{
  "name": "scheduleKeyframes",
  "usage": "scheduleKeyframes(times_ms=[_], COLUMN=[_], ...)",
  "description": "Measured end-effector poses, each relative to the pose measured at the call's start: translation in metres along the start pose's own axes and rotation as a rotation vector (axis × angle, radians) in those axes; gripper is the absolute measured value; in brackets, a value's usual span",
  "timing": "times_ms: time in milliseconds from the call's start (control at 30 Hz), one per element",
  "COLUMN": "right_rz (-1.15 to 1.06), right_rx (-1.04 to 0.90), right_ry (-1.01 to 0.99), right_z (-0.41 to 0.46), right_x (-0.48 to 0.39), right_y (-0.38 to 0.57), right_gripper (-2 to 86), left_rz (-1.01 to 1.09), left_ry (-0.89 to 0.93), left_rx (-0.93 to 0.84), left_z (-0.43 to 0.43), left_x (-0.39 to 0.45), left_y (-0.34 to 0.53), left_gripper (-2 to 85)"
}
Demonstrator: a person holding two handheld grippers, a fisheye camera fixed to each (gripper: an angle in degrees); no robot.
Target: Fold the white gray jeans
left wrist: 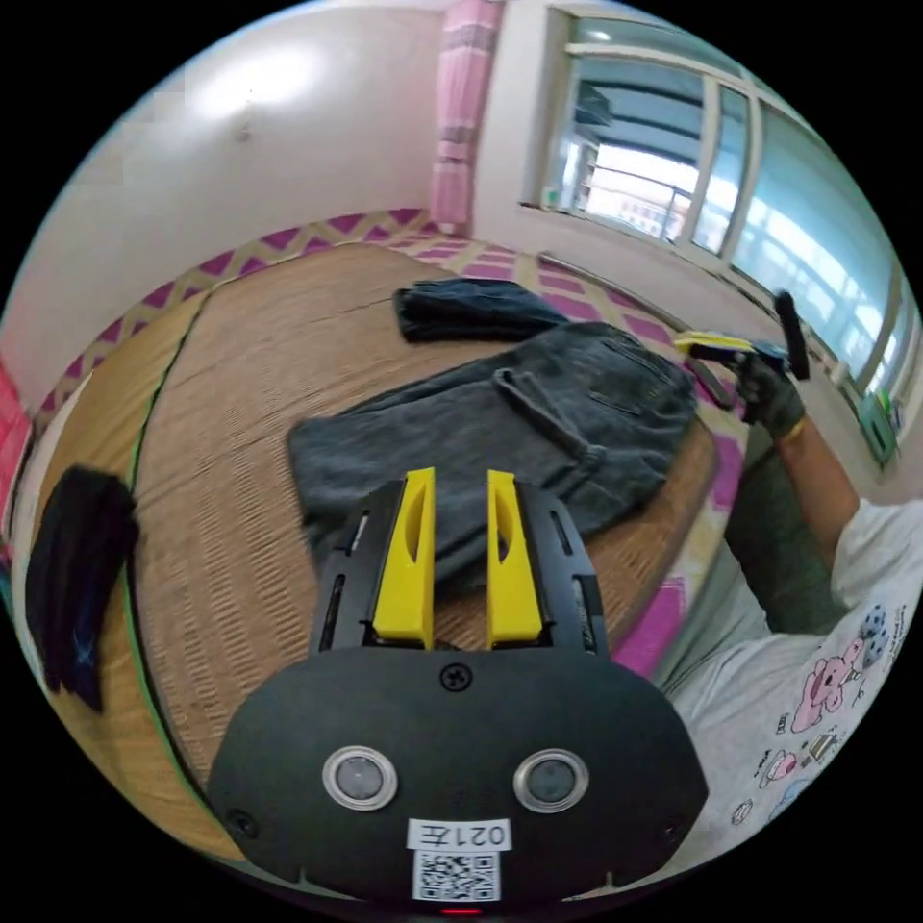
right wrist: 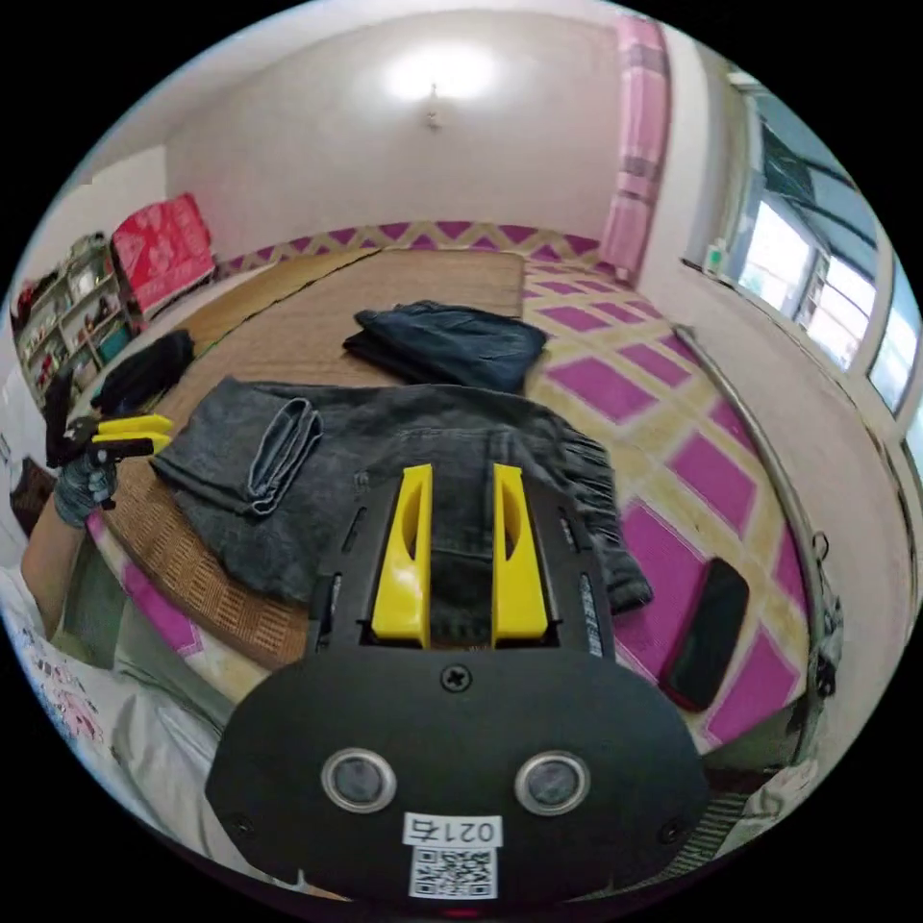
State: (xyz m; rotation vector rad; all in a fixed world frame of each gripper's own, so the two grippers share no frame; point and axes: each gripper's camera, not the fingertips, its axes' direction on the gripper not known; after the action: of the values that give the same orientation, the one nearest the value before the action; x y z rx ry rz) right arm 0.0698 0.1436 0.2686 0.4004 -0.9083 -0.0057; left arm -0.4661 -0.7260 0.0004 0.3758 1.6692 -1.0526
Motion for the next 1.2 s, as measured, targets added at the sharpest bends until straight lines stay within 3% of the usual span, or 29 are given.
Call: scheduleKeyframes(times_ms=[133, 333, 533, 700, 900, 1067, 1200], right_rz=[-0.053, 0.037, 0.041, 0.056, 0.063, 0.07, 0.07], right_rx=[-0.106, -0.151, -0.141, -0.145, -0.145, -0.145, -0.148], right_ry=[0.061, 0.034, 0.028, 0.003, -0.007, -0.015, -0.017], right_z=[0.06, 0.1, 0.1, 0.098, 0.094, 0.09, 0.085], right_x=[-0.06, -0.071, -0.082, -0.085, -0.091, -0.093, -0.095], right_y=[-0.024, -0.018, -0.014, -0.011, -0.007, -0.002, 0.002], right_gripper=[11.6, 12.8, 12.7, 12.7, 12.6, 12.6, 12.6], left_rz=[0.089, 0.195, 0.208, 0.025, -0.141, -0.396, -0.615], left_ry=[0.011, -0.017, -0.053, 0.054, -0.096, -0.293, -0.386], left_rx=[-0.062, -0.101, -0.08, 0.084, 0.279, 0.297, 0.132], left_z=[0.051, 0.085, 0.081, 0.02, -0.126, -0.21, -0.2], left_x=[0.051, 0.09, 0.09, 0.033, -0.085, -0.199, -0.291], left_y=[-0.024, -0.037, -0.038, -0.038, 0.01, 0.092, 0.158], left_gripper=[10.8, 11.2, 3.0, -0.2, -0.8, -0.7, -0.8])
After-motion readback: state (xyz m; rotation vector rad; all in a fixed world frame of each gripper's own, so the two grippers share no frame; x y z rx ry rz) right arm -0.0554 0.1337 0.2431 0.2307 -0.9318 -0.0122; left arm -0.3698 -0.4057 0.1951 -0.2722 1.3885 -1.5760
